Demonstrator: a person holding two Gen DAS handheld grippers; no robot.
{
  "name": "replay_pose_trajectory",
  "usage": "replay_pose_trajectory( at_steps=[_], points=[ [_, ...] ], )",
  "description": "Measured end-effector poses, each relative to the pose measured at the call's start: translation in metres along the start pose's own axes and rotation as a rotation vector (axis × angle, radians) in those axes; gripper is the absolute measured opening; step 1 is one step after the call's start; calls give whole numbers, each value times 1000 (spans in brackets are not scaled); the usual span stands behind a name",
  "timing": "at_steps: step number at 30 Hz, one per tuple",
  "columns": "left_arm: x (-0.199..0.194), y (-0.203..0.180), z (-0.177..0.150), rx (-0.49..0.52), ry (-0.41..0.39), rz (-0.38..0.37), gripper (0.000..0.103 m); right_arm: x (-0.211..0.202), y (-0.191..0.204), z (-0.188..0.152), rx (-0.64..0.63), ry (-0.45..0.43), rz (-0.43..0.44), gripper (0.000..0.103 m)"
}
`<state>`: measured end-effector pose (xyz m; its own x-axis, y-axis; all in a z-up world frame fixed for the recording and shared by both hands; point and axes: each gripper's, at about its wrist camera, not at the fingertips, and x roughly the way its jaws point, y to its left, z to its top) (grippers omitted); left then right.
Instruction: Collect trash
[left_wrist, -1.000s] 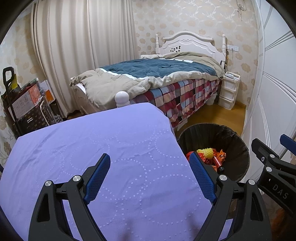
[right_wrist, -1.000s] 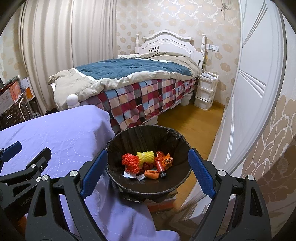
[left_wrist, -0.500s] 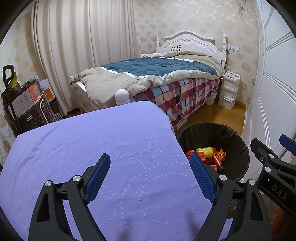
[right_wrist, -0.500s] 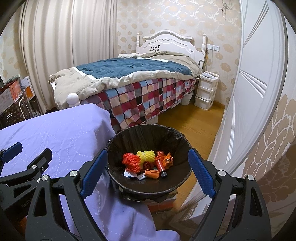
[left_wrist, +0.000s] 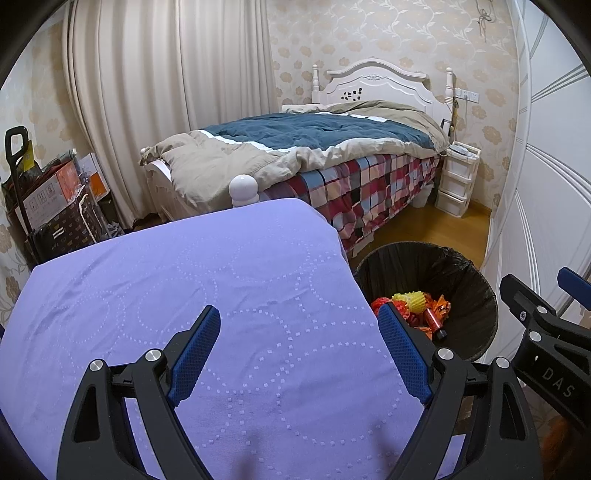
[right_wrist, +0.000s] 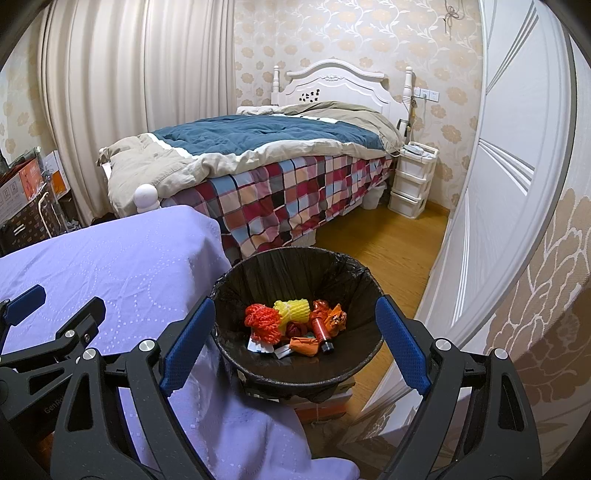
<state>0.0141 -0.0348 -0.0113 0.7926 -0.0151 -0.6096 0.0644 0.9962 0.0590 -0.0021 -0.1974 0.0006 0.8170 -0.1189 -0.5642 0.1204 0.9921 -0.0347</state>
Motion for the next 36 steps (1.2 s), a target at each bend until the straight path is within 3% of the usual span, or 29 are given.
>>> replay_pose_trajectory(
  at_steps=[36],
  points=[
    [-2,-4,-4,-1,-7,-24,84,1,1,1,0,1,0,87]
  ],
)
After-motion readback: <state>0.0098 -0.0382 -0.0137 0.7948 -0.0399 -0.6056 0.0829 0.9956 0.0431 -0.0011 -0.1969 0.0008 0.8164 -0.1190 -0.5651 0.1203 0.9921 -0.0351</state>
